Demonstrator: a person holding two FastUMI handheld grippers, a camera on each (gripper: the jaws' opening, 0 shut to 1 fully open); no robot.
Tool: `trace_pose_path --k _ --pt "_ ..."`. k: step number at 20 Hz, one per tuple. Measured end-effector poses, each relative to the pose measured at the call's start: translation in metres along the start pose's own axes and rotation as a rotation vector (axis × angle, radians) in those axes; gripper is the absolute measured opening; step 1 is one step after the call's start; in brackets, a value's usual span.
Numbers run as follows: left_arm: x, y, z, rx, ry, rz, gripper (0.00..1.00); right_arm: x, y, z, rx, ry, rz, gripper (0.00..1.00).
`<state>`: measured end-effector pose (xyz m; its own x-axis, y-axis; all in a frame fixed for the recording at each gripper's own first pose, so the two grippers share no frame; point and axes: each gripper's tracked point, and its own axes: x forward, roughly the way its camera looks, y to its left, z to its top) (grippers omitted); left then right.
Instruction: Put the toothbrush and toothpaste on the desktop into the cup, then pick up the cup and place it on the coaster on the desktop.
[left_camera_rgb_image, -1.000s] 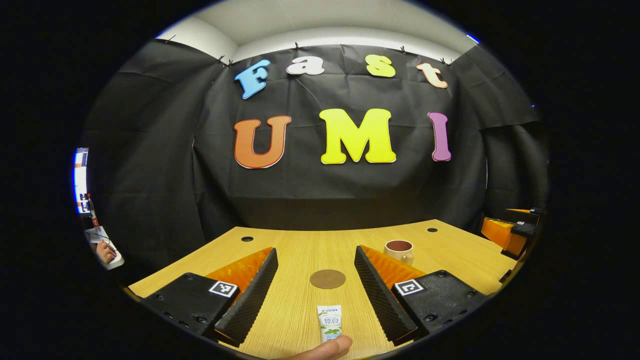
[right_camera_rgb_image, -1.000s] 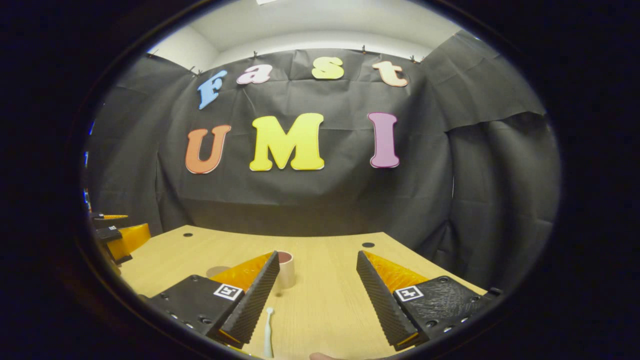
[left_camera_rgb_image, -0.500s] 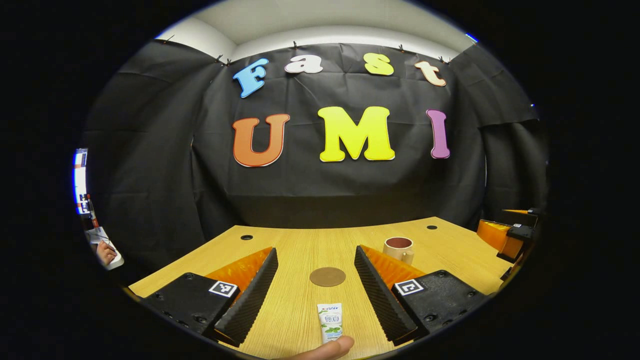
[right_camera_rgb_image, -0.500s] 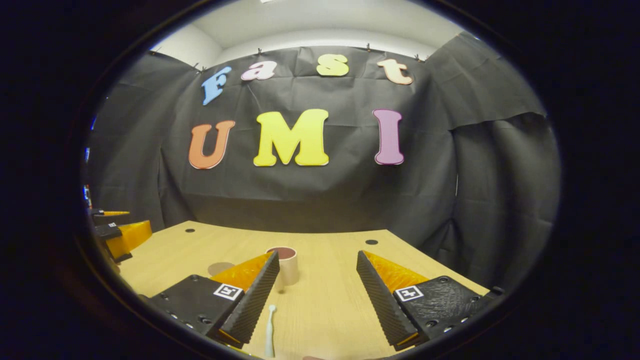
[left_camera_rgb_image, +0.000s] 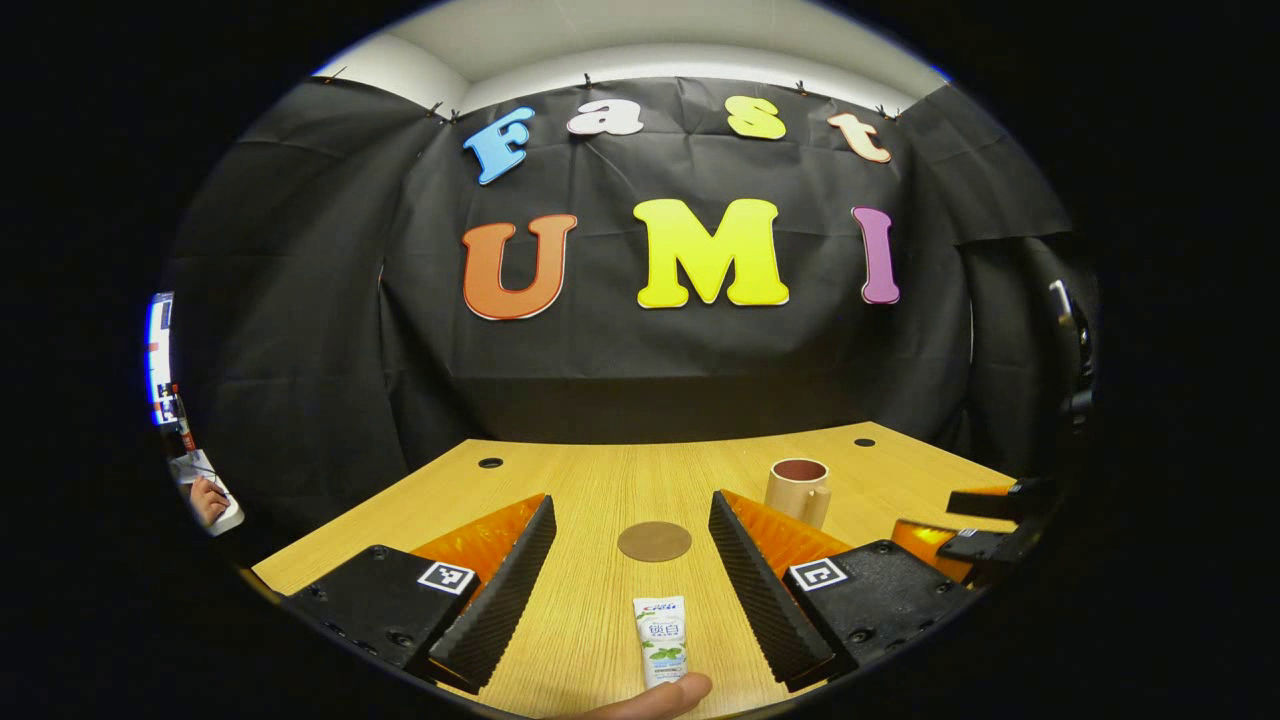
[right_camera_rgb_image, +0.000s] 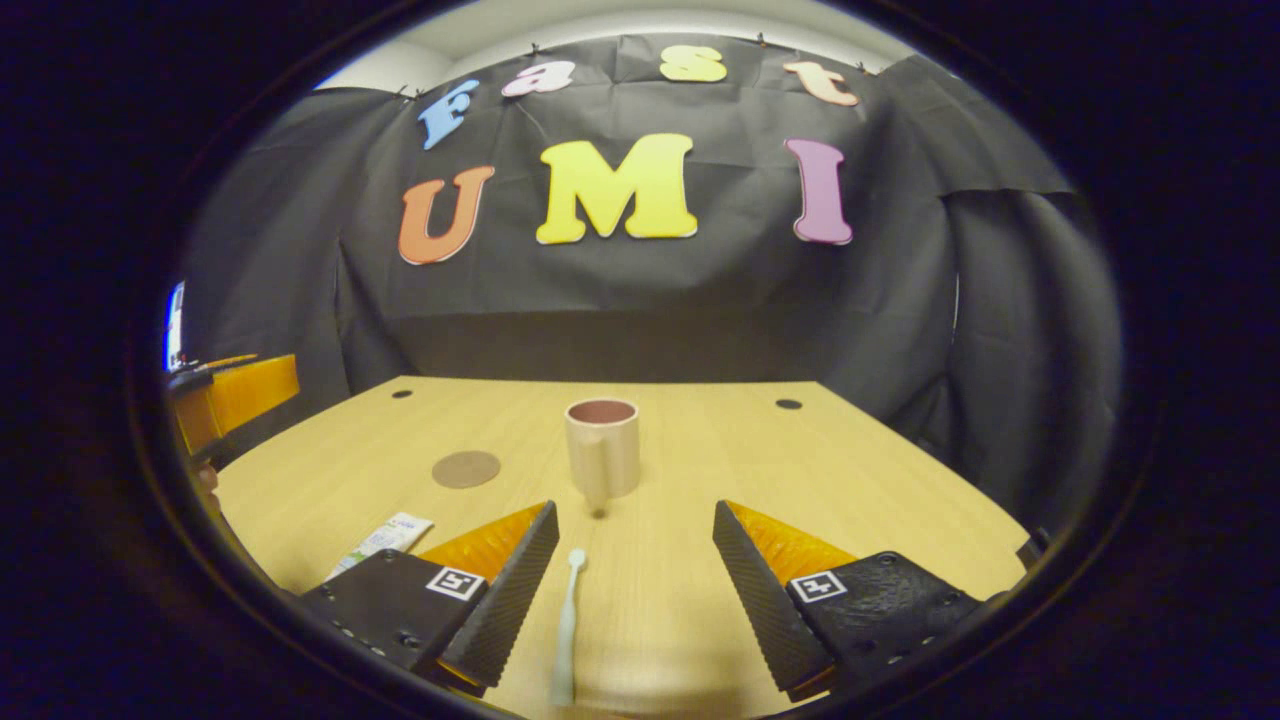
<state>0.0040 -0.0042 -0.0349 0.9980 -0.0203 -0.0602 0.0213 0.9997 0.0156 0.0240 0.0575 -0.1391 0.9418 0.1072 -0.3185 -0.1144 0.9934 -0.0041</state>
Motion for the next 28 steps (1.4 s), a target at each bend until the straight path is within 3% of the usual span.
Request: trace_pose_path --k 4,10,18,21,22,28 --pt "0.002 0.004 -0.011 -0.005 0.024 0.006 0.98 0.016 0.019 -0.049 -0.009 0.175 0.028 0.95" --pt "0.006 0.01 -0.025 -0.014 0.065 0.009 0.98 0.023 0.035 -0.077 -0.013 0.291 0.051 0.56" --pt "0.011 0.017 -0.041 -0.037 0.123 0.018 0.98 0.031 0.04 -0.078 0.026 0.308 0.084 0.08" --pt "0.013 0.015 -0.052 -0.029 0.157 0.01 0.98 0.03 0.039 -0.078 0.057 0.31 0.092 0.07" --pt "0.014 0.012 -0.057 -0.025 0.178 0.001 0.98 0.03 0.039 -0.079 0.058 0.312 0.098 0.01" --pt "0.014 -0.006 -0.113 -0.047 0.415 -0.048 0.99 0.025 0.041 -0.073 0.085 0.273 0.145 0.0"
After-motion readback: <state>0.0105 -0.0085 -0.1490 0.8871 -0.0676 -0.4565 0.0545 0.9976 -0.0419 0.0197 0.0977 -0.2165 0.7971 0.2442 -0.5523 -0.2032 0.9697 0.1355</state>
